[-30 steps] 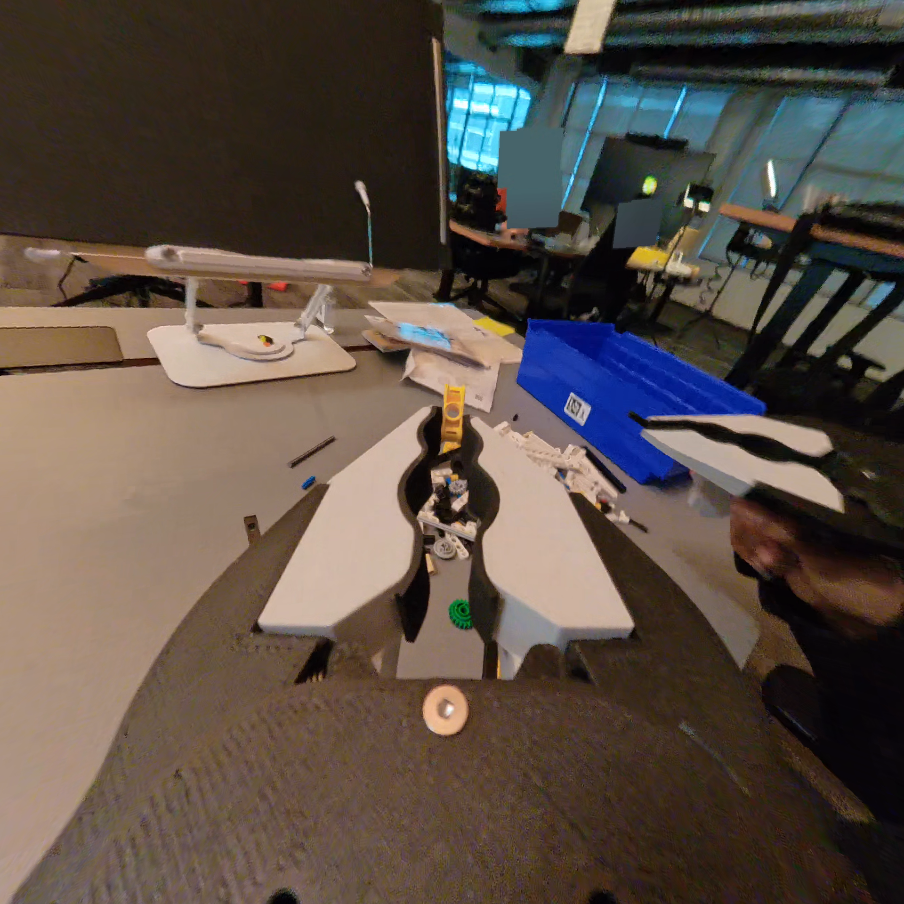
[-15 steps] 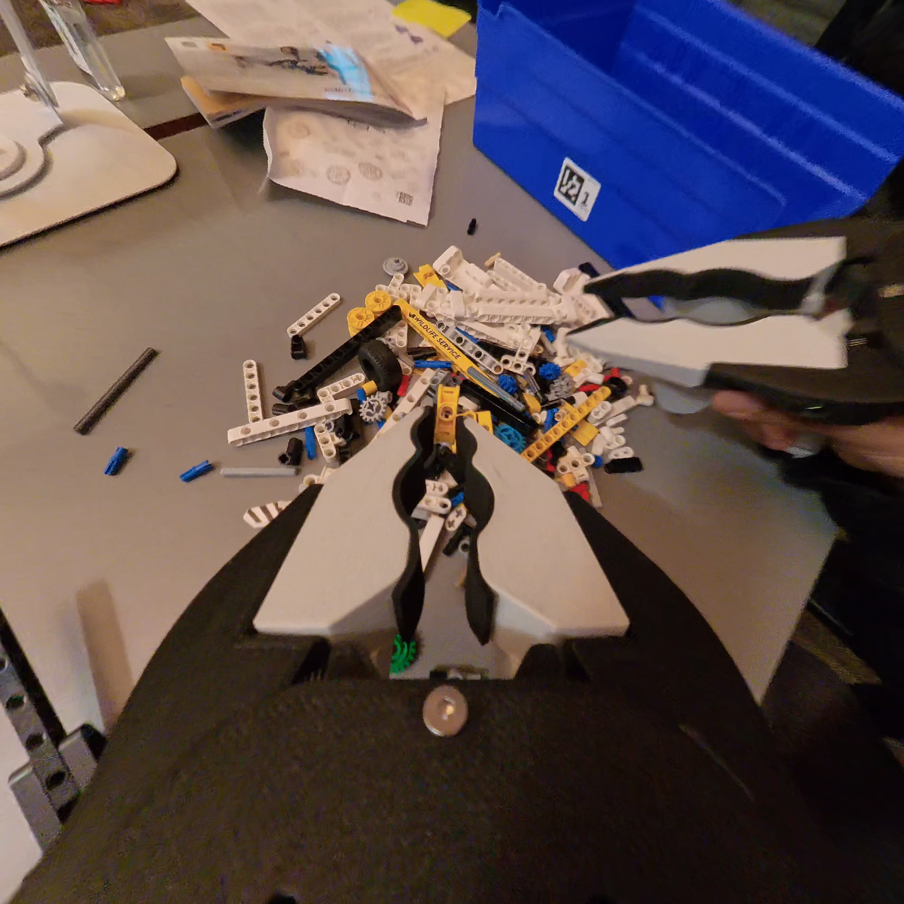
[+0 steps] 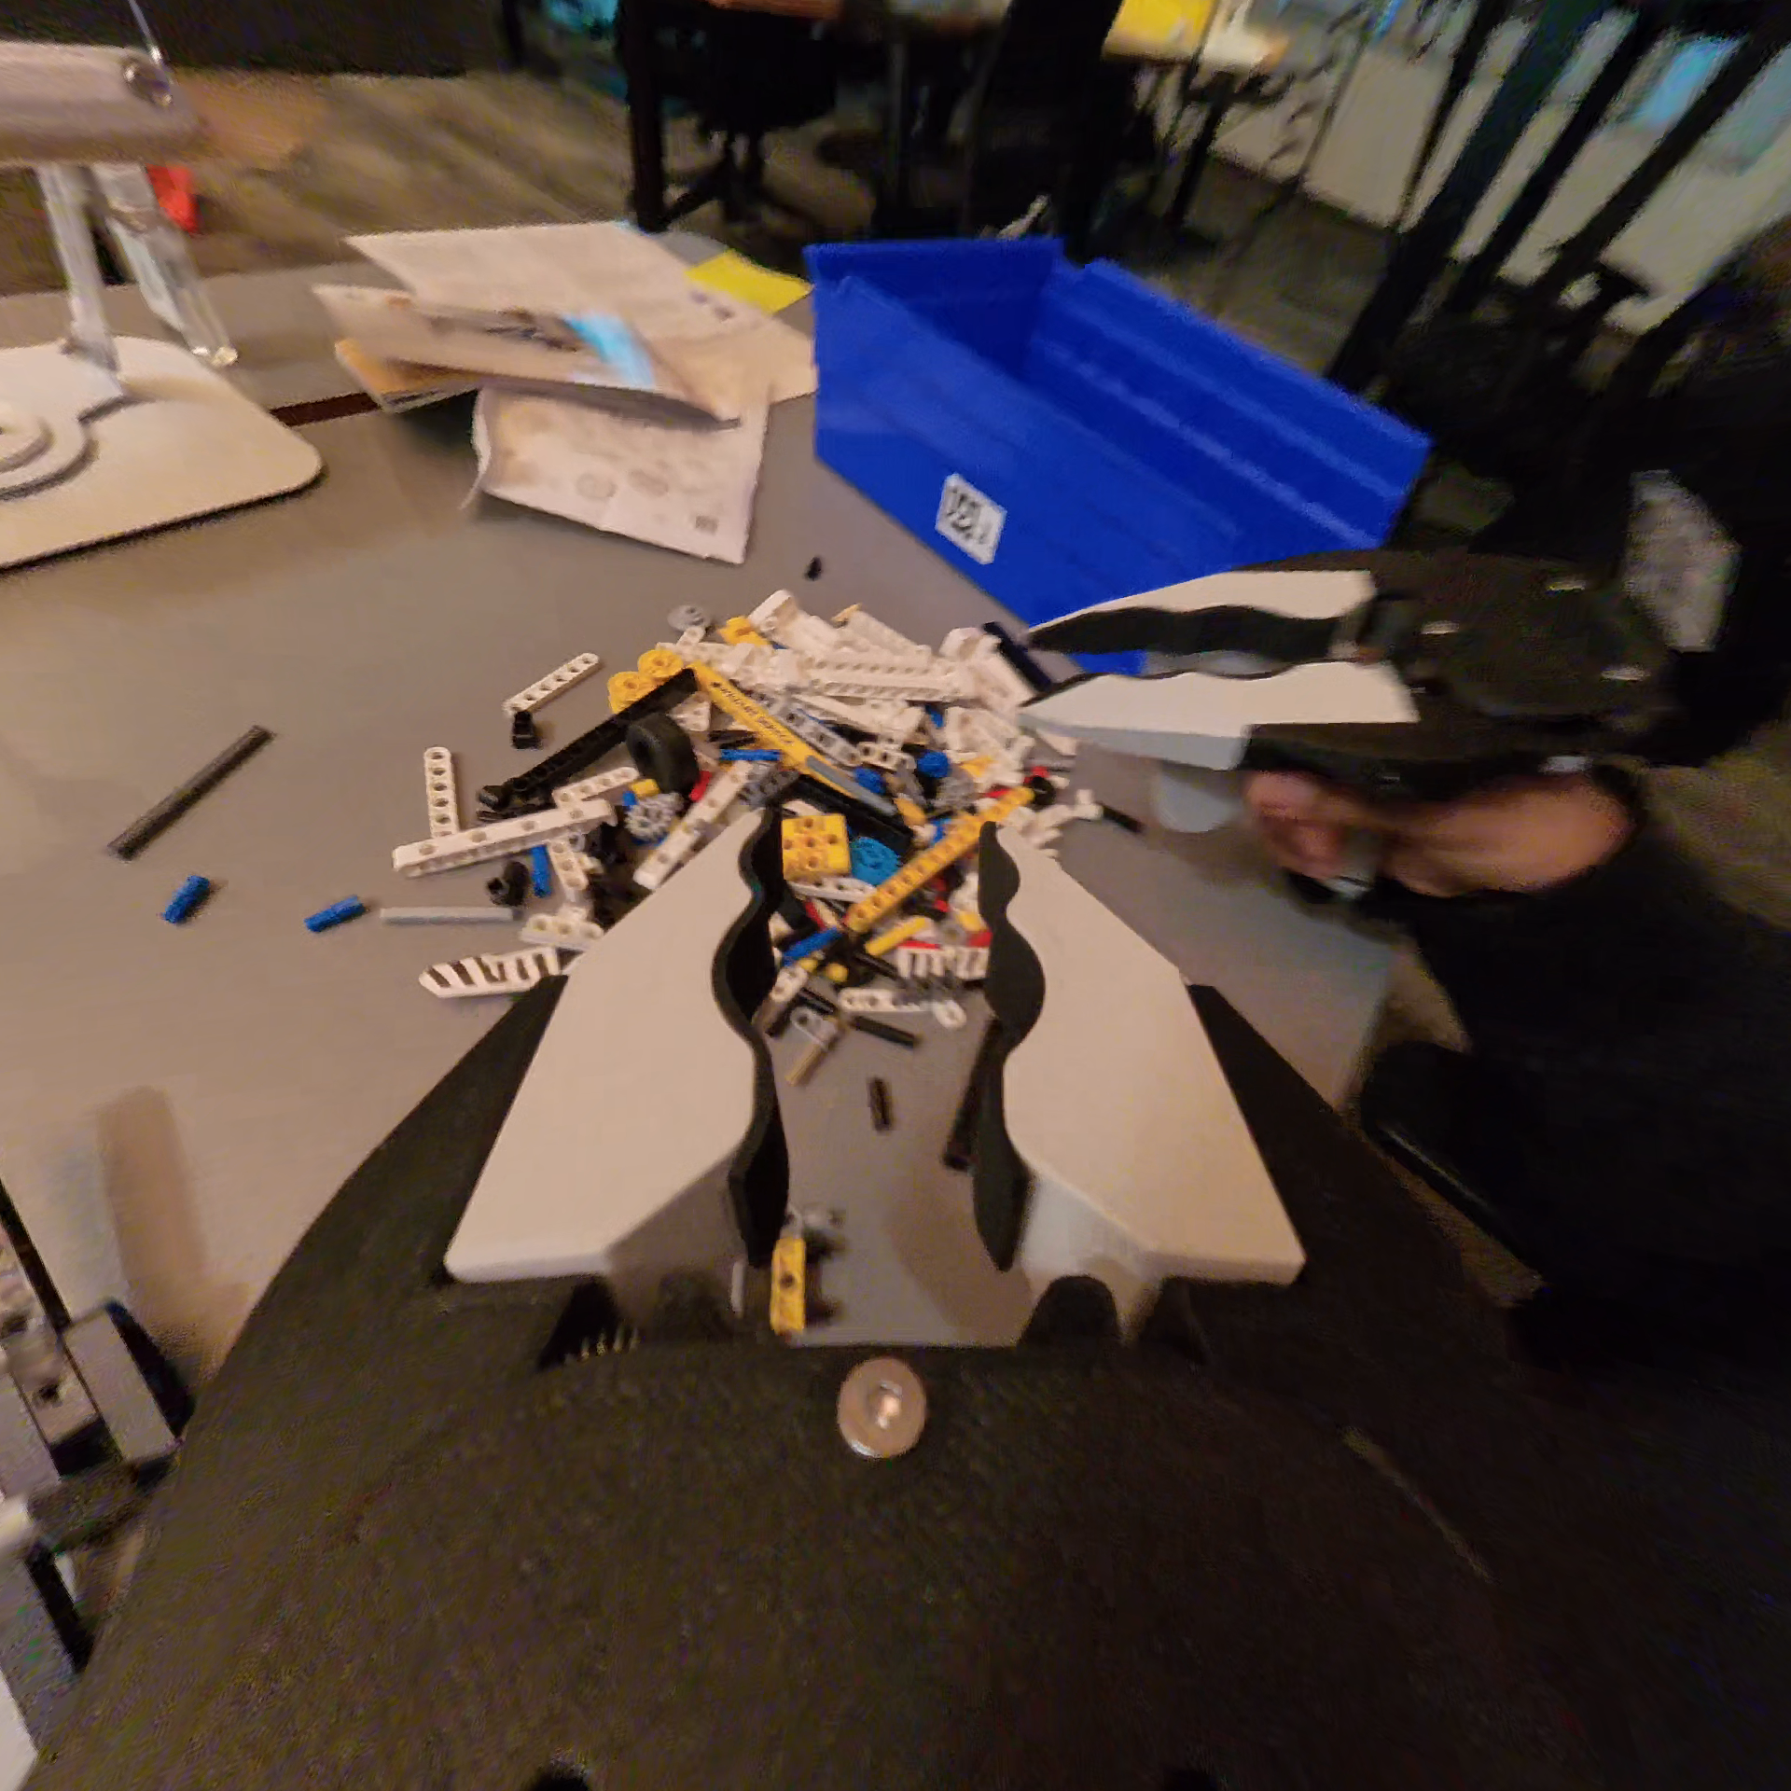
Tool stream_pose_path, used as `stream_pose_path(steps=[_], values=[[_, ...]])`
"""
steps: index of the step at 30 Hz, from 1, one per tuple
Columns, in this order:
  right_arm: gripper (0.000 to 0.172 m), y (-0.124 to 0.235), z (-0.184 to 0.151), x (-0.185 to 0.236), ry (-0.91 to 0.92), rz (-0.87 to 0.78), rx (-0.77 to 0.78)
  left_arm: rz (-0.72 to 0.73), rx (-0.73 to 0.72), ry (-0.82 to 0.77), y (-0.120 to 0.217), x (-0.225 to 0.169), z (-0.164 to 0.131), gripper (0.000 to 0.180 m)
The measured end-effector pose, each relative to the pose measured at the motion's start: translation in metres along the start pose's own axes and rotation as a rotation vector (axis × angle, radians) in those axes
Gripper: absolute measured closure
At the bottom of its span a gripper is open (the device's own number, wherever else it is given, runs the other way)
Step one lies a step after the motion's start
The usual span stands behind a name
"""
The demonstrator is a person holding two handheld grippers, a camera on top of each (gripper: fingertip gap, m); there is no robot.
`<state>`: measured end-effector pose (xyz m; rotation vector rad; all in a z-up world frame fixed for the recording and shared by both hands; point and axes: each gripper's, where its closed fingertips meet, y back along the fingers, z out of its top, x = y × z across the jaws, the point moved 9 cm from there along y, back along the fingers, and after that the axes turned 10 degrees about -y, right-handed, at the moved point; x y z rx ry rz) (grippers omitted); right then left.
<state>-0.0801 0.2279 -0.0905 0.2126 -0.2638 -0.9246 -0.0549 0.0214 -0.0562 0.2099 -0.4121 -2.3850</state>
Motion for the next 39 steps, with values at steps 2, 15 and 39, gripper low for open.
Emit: stream_pose_path(steps=[2,15,39], values=[[0.136,-0.006,-0.004,0.013,-0.026,0.078,0.020,-0.085,-0.059,0.038,0.026,-0.009,-0.009,0.146],[0.081,-0.011,-0.041,0.104,-0.279,0.465,0.208,-0.234,-0.286,0.160,0.096,-0.043,-0.088,0.145],[0.103,-0.004,-0.054,0.105,-0.210,-0.208,0.333,-0.250,-0.323,0.140,0.111,-0.013,-0.120,0.148]])
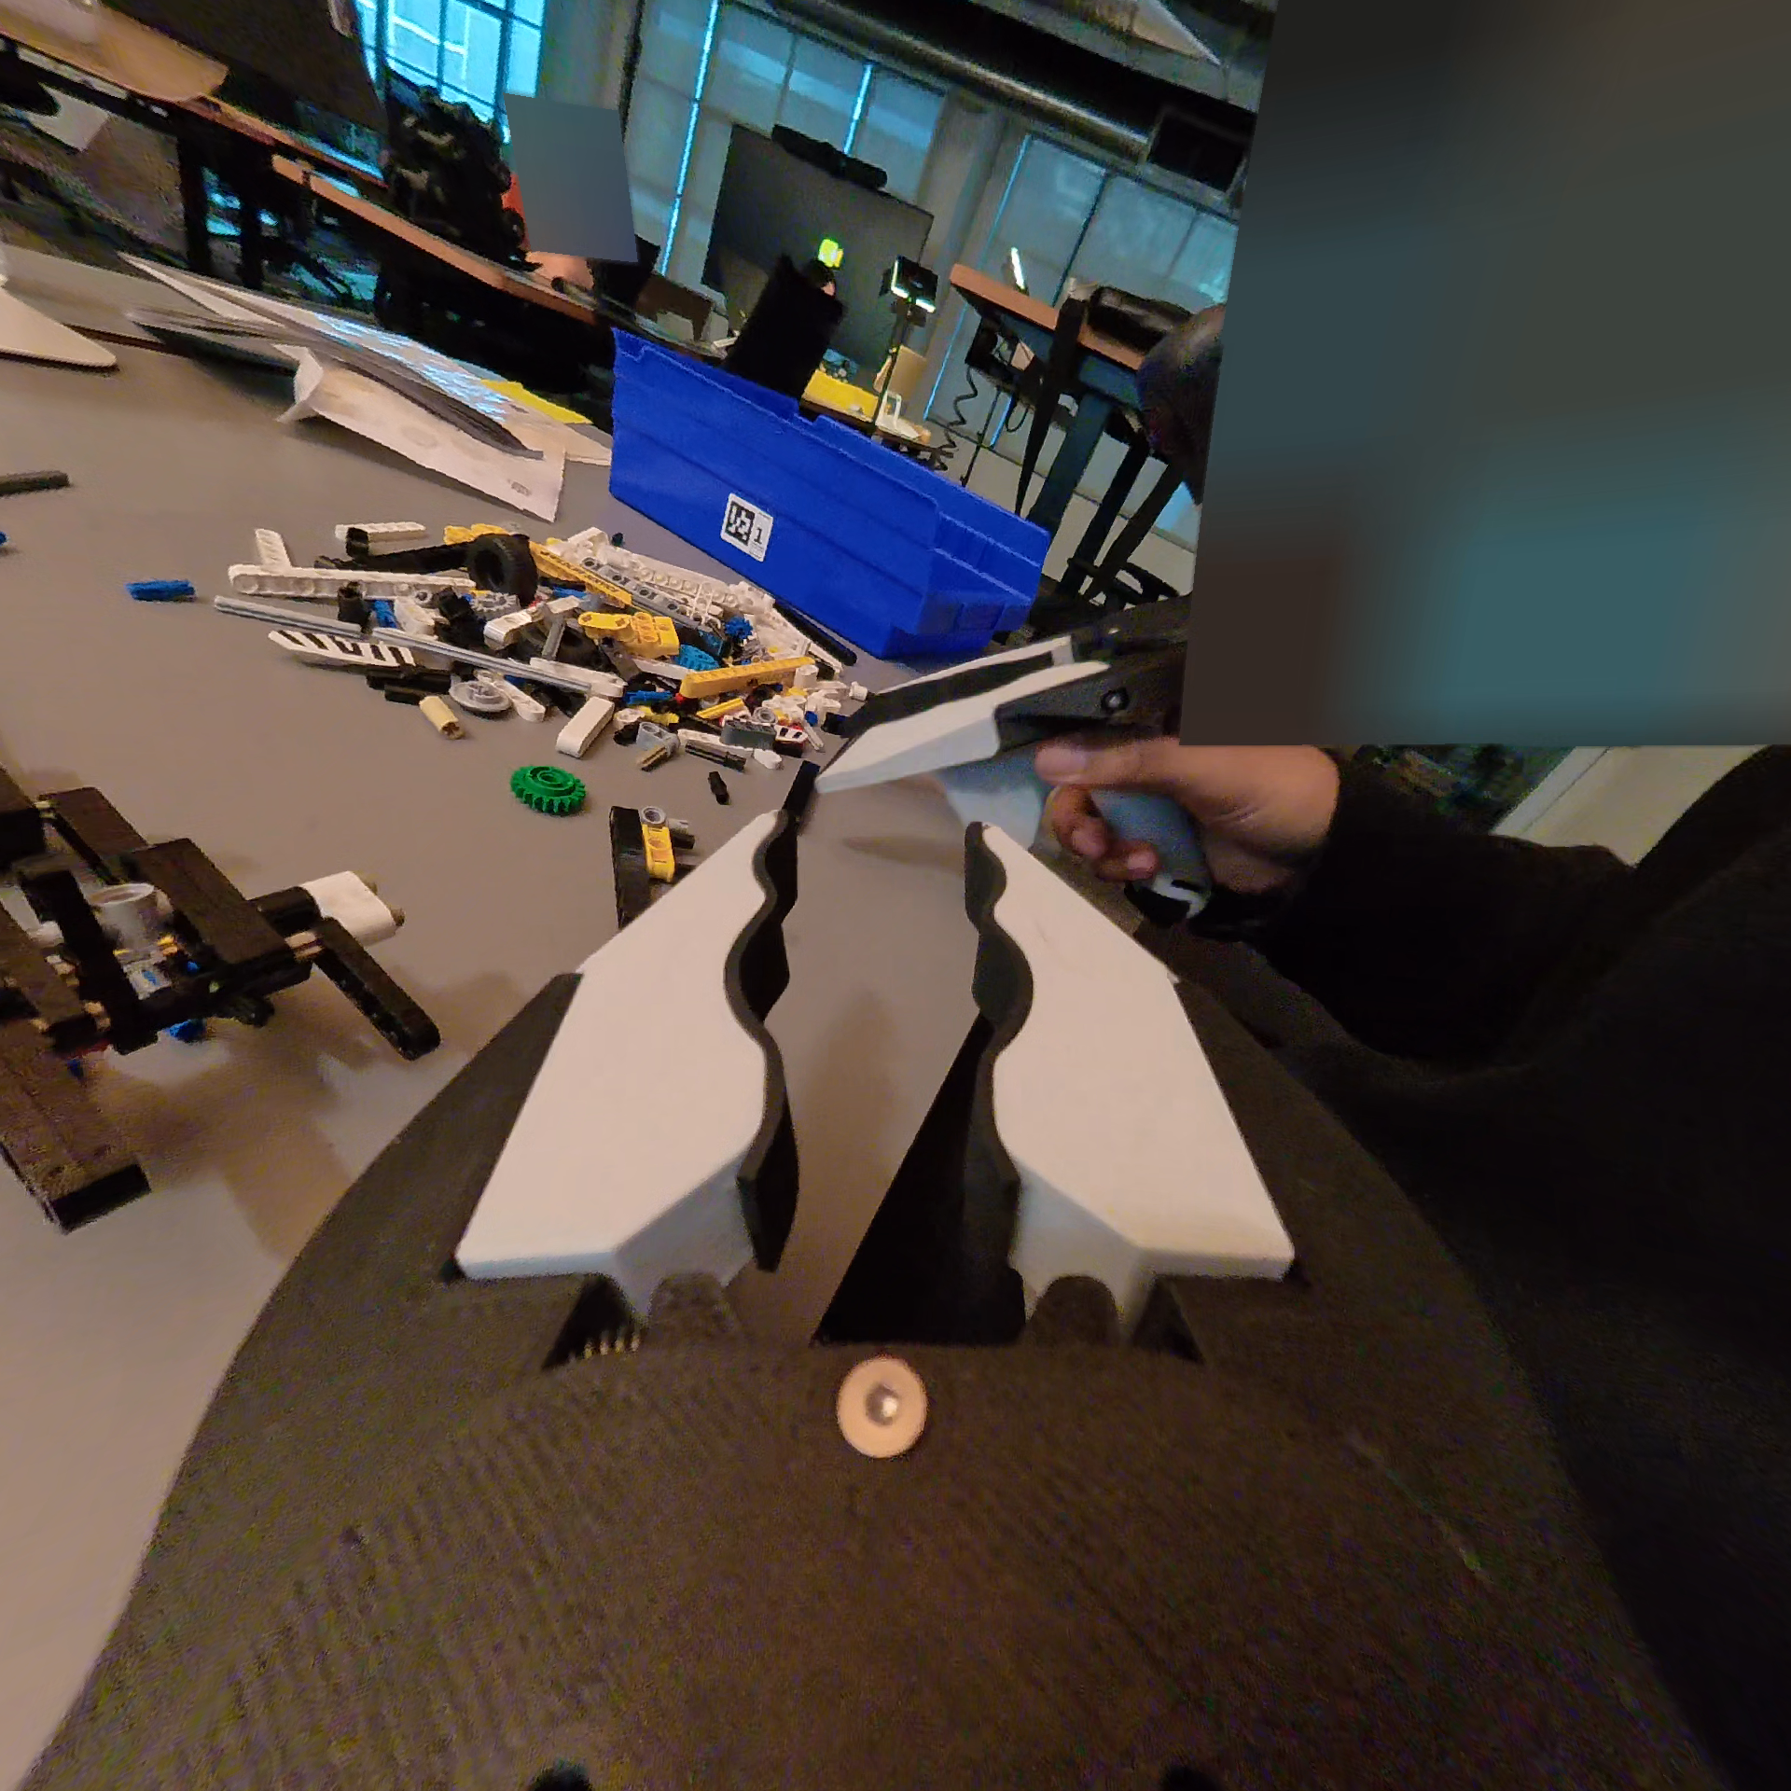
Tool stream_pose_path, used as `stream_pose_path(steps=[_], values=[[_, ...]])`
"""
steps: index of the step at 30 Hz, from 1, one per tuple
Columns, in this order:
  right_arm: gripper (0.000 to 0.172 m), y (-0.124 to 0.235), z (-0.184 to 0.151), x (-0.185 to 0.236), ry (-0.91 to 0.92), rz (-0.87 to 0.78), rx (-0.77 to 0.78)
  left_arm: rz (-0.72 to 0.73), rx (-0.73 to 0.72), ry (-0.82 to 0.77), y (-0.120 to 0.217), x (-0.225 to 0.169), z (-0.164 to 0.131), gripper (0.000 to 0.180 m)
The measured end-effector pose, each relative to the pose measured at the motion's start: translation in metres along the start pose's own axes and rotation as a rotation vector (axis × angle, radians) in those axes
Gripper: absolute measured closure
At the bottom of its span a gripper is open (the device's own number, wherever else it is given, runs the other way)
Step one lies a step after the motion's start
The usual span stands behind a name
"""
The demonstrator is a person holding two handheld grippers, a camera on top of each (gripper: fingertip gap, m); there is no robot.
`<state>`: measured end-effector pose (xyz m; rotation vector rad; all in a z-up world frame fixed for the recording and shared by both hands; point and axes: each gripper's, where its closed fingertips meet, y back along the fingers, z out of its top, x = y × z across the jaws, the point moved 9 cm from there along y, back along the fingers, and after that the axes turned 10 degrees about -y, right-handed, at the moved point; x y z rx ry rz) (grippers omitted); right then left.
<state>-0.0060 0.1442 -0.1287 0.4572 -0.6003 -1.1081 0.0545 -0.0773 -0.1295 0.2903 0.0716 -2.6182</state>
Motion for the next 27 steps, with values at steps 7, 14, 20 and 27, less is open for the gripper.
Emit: stream_pose_path(steps=[7,14,20,27], values=[[0.133,-0.014,0.002,0.006,0.083,-0.049,0.072,-0.012,-0.081,0.114,0.008,0.009,0.005,0.151],[0.156,-0.007,0.050,-0.004,0.104,-0.004,-0.120,0.009,-0.064,0.092,0.006,0.008,0.003,0.156],[0.145,-0.009,0.049,-0.005,0.092,0.075,-0.091,0.025,-0.045,0.069,0.004,0.007,0.001,0.157],[0.145,-0.026,0.018,0.014,0.130,0.128,0.063,0.040,-0.033,0.047,0.002,0.006,0.000,0.159]])
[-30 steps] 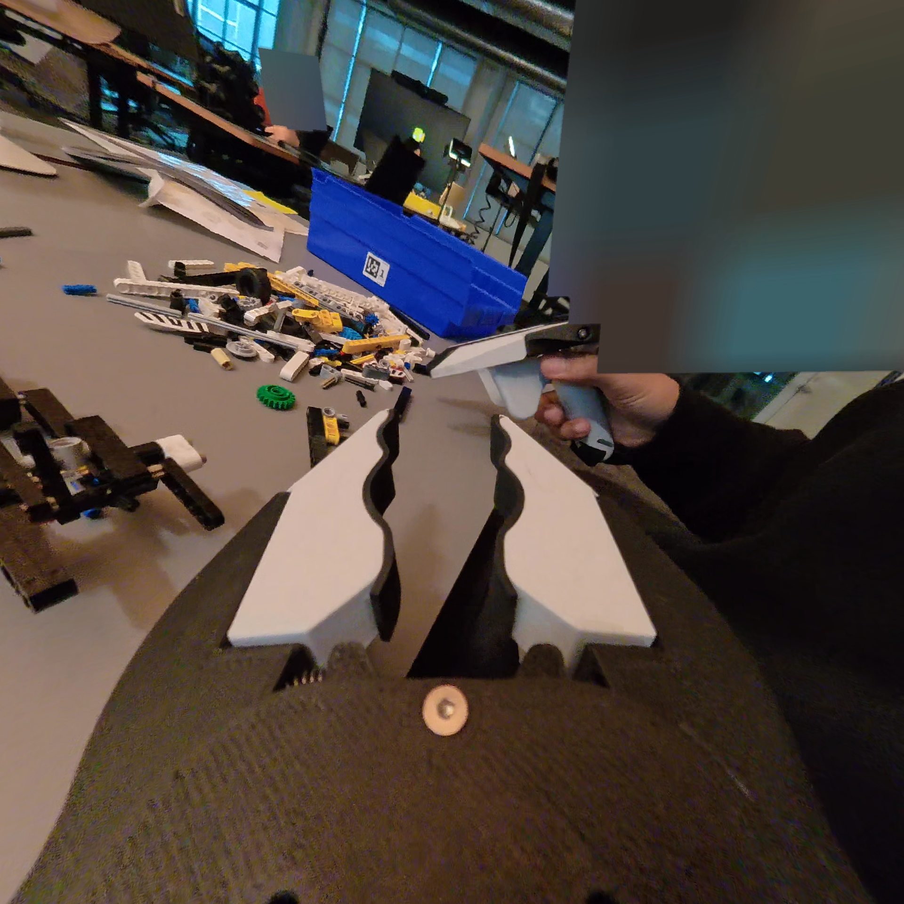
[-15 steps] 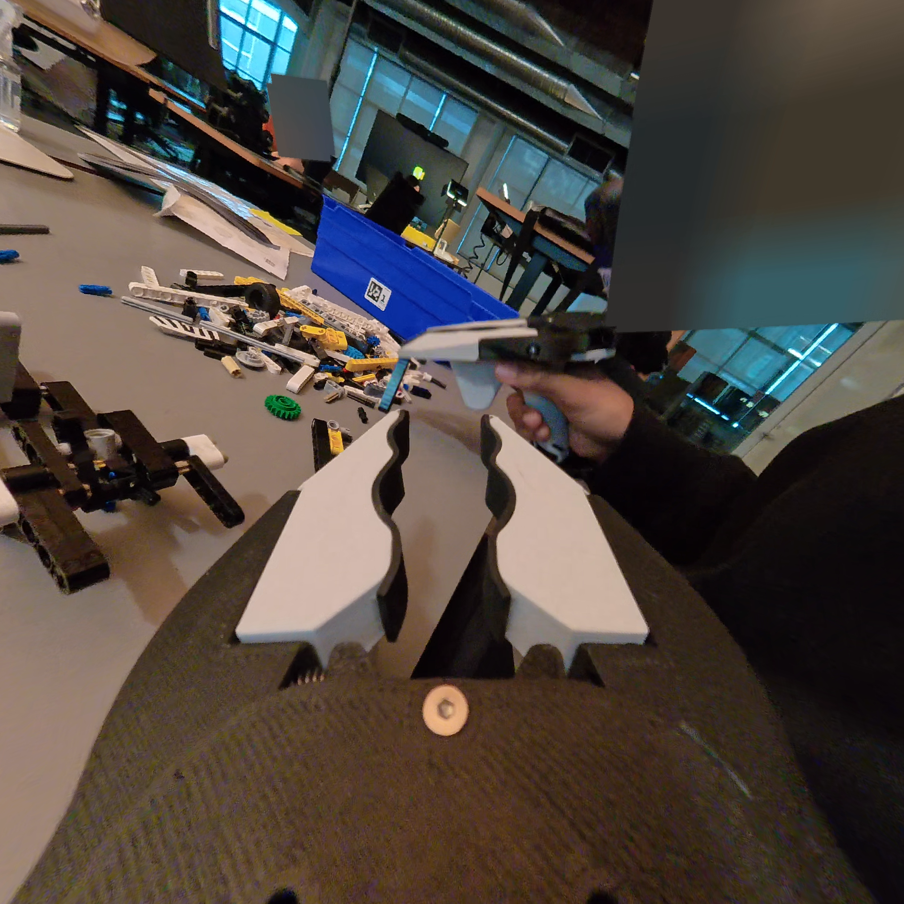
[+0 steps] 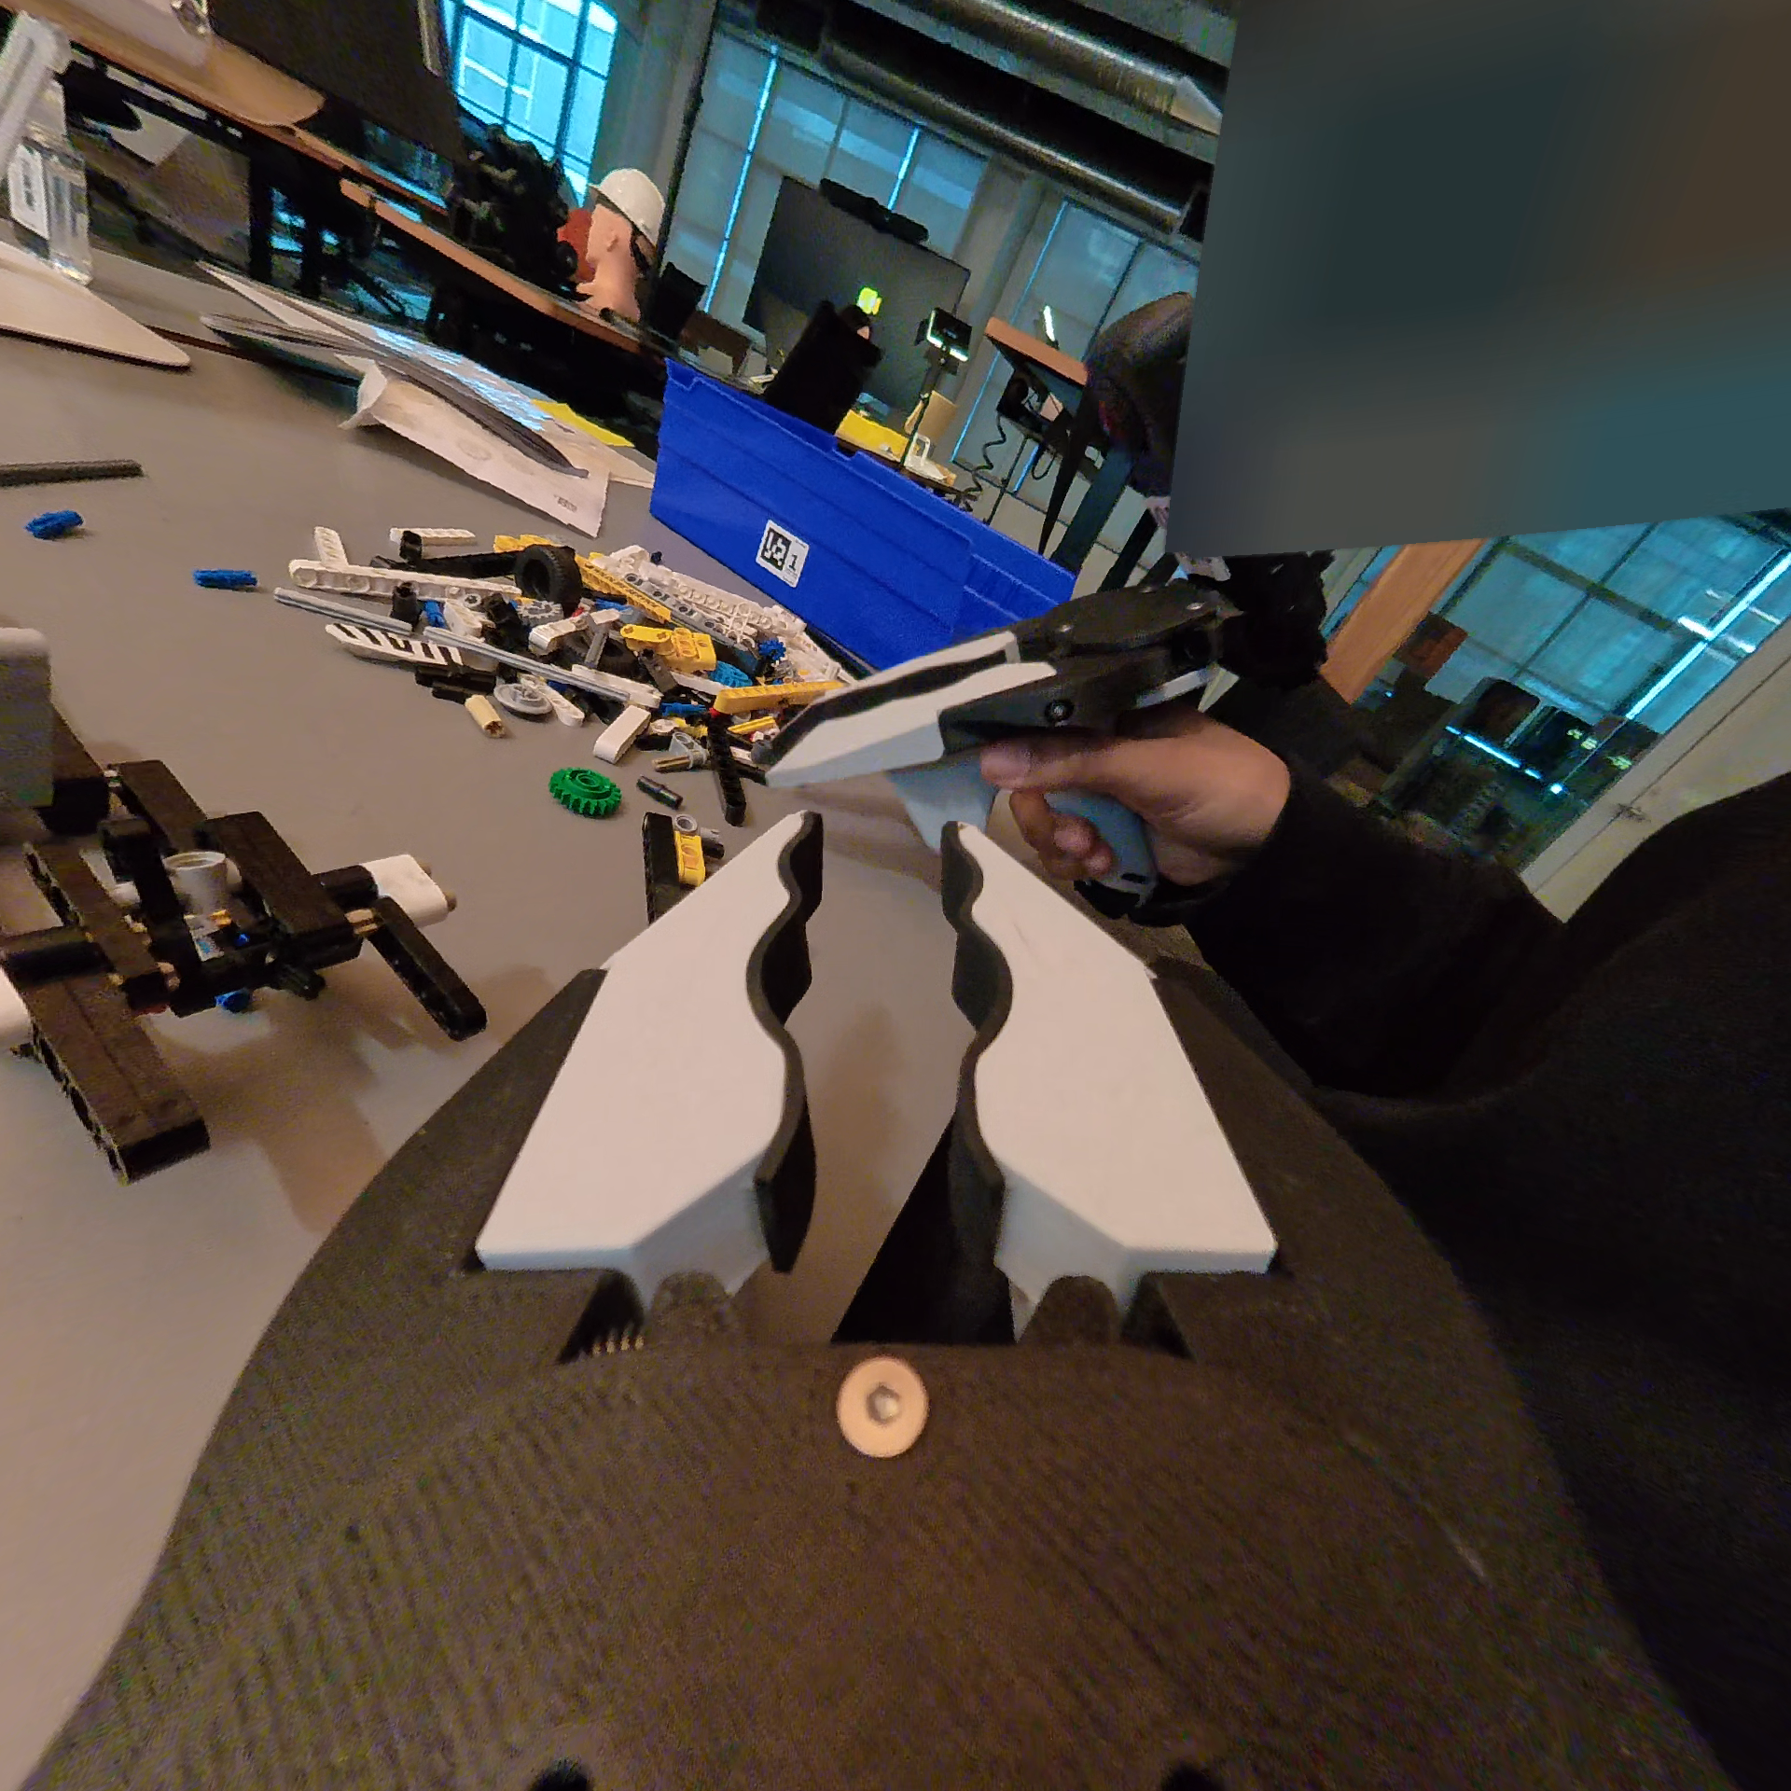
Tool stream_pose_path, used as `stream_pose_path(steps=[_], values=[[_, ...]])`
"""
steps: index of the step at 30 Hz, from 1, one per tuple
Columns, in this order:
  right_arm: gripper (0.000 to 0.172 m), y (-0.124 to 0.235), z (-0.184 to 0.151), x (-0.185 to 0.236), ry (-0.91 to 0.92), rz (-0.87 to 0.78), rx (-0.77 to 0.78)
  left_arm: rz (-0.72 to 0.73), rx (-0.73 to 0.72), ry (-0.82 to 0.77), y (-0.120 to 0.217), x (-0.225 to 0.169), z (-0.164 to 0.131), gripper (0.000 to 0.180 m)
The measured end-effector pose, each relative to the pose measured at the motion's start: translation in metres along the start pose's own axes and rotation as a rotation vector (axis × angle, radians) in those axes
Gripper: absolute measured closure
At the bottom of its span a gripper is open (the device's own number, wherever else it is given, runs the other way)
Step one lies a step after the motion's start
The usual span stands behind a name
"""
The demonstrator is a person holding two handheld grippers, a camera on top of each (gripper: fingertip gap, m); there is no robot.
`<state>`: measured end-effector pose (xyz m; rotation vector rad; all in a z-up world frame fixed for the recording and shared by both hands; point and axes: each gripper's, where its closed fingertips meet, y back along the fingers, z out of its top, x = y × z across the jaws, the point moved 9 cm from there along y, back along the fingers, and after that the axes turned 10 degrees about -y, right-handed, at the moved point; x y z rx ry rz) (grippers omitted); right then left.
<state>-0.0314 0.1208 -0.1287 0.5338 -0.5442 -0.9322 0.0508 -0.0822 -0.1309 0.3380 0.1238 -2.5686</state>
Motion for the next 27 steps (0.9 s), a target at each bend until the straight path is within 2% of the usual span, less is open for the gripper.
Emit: stream_pose_path(steps=[3,7,9,14,16,19,23,27], values=[[0.149,-0.015,-0.003,0.003,0.055,-0.071,0.048,0.000,0.006,-0.006,0.000,-0.001,-0.001,0.159],[0.151,-0.029,0.012,-0.004,0.158,-0.212,-0.010,-0.002,0.009,-0.010,-0.001,-0.002,-0.001,0.160],[0.149,-0.028,0.017,-0.003,0.183,-0.224,-0.019,0.000,0.014,-0.018,-0.001,-0.002,-0.002,0.160],[0.148,-0.010,0.008,0.019,0.213,-0.097,-0.093,-0.003,0.031,-0.033,-0.002,-0.004,-0.003,0.159],[0.155,-0.008,0.000,0.025,0.233,-0.034,-0.089,-0.009,0.037,-0.022,-0.004,-0.006,-0.003,0.160],[0.155,-0.013,-0.004,0.025,0.182,0.056,-0.066,0.001,0.051,0.003,-0.007,-0.010,-0.001,0.158],[0.138,-0.025,-0.003,0.022,0.005,0.257,0.069,0.011,0.098,0.047,-0.018,-0.014,0.009,0.150],[0.151,-0.029,-0.001,0.020,0.016,0.288,0.095,0.062,0.125,0.036,-0.029,-0.012,0.019,0.146]])
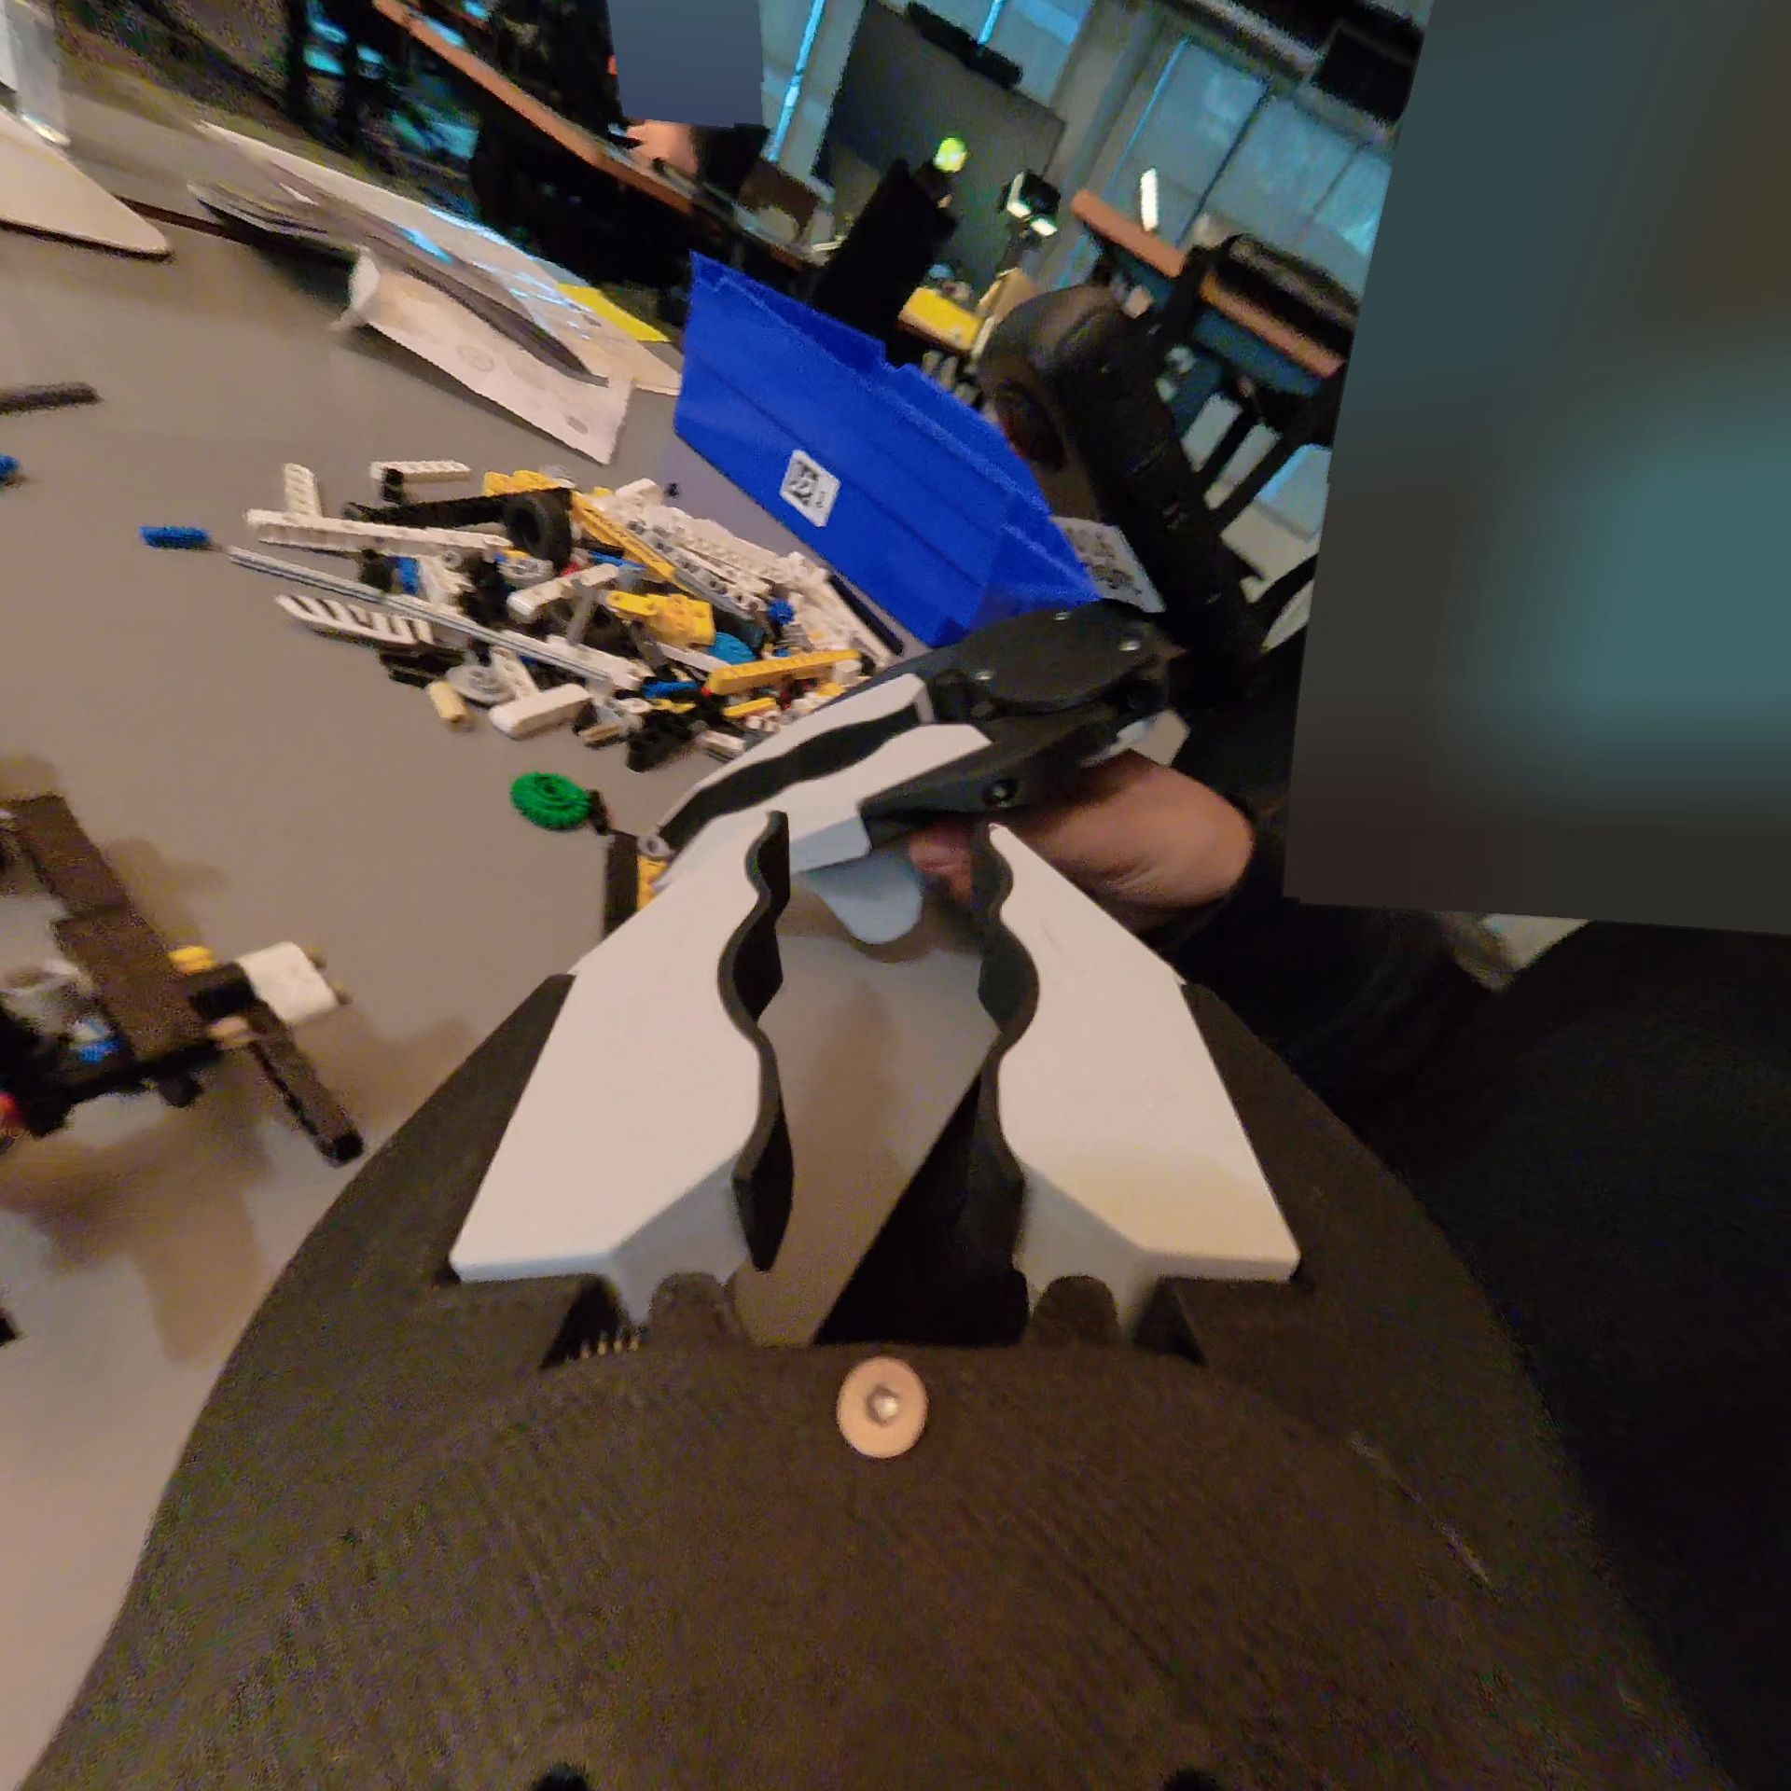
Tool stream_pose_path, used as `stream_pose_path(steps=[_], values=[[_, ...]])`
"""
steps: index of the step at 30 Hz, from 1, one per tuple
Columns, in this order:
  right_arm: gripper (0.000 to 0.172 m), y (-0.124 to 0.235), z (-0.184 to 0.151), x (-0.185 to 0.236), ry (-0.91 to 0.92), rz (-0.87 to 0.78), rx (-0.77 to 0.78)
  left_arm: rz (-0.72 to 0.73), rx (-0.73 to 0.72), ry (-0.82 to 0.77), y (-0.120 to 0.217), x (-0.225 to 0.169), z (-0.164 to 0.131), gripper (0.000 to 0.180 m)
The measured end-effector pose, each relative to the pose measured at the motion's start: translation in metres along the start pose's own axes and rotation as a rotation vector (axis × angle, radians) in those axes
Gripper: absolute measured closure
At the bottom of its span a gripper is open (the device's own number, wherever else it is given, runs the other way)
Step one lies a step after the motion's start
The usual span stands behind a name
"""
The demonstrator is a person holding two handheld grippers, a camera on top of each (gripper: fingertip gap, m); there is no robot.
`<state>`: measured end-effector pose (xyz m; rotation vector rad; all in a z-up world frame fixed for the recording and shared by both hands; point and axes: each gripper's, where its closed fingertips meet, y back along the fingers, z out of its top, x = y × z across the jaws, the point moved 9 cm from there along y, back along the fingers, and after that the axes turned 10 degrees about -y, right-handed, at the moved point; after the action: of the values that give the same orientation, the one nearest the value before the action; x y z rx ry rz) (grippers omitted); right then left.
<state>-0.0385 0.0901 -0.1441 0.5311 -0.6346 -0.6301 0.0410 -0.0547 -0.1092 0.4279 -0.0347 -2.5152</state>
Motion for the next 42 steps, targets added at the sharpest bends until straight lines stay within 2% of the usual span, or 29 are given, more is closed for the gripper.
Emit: stream_pose_path(steps=[3,5,7,11,12,14,15,16,18,22,25,27,29,33,35,38,40,42], values=[[0.152,0.003,0.000,0.005,0.064,0.028,-0.015,0.128,0.056,-0.102,-0.005,0.006,0.005,0.144],[0.152,0.013,0.002,0.012,0.159,0.071,-0.113,0.177,0.076,-0.136,-0.007,0.010,0.007,0.143],[0.152,0.027,0.004,0.021,0.305,0.108,-0.254,0.176,0.067,-0.099,-0.009,0.014,0.010,0.141],[0.153,0.053,-0.002,0.040,0.571,0.153,-0.489,0.063,0.013,0.091,-0.011,0.020,0.017,0.157],[0.170,0.059,-0.002,0.041,0.590,0.151,-0.541,0.014,0.015,0.127,-0.012,0.019,0.017,0.159],[0.172,0.067,-0.002,0.041,0.609,0.161,-0.610,-0.102,0.020,0.180,-0.014,0.015,0.017,0.167],[0.172,0.069,-0.003,0.041,0.608,0.177,-0.608,-0.131,0.007,0.200,-0.015,0.014,0.018,0.168],[0.172,0.069,-0.003,0.039,0.595,0.180,-0.593,-0.144,-0.012,0.210,-0.016,0.013,0.018,0.180],[0.172,0.067,-0.001,0.031,0.566,0.122,-0.577,-0.118,0.026,0.215,-0.020,0.015,0.013,0.180],[0.171,0.069,-0.001,0.005,0.491,-0.072,-0.495,-0.018,0.051,0.120,-0.022,0.015,0.014,0.180],[0.158,0.073,-0.003,-0.014,0.341,-0.086,-0.391,-0.011,0.058,0.094,-0.024,0.013,0.015,0.180],[0.139,0.064,-0.007,-0.021,0.236,-0.043,-0.259,-0.019,0.061,0.102,-0.028,0.013,0.013,0.176],[0.135,0.051,-0.009,-0.022,0.196,-0.036,-0.168,-0.033,0.049,0.128,-0.031,0.014,0.011,0.173],[0.142,0.035,-0.007,-0.011,0.292,-0.116,-0.134,-0.063,0.035,0.167,-0.032,0.012,0.009,0.172],[0.138,0.028,-0.006,-0.006,0.361,-0.146,-0.123,-0.047,0.042,0.154,-0.030,0.012,0.008,0.172],[0.137,0.018,-0.007,-0.008,0.481,-0.275,-0.074,-0.035,0.037,0.147,-0.026,0.014,0.007,0.172],[0.146,0.015,-0.007,-0.010,0.516,-0.321,-0.070,-0.037,0.027,0.154,-0.024,0.015,0.007,0.172],[0.157,0.014,-0.007,-0.010,0.505,-0.291,-0.050,-0.041,0.023,0.159,-0.023,0.015,0.006,0.172]])
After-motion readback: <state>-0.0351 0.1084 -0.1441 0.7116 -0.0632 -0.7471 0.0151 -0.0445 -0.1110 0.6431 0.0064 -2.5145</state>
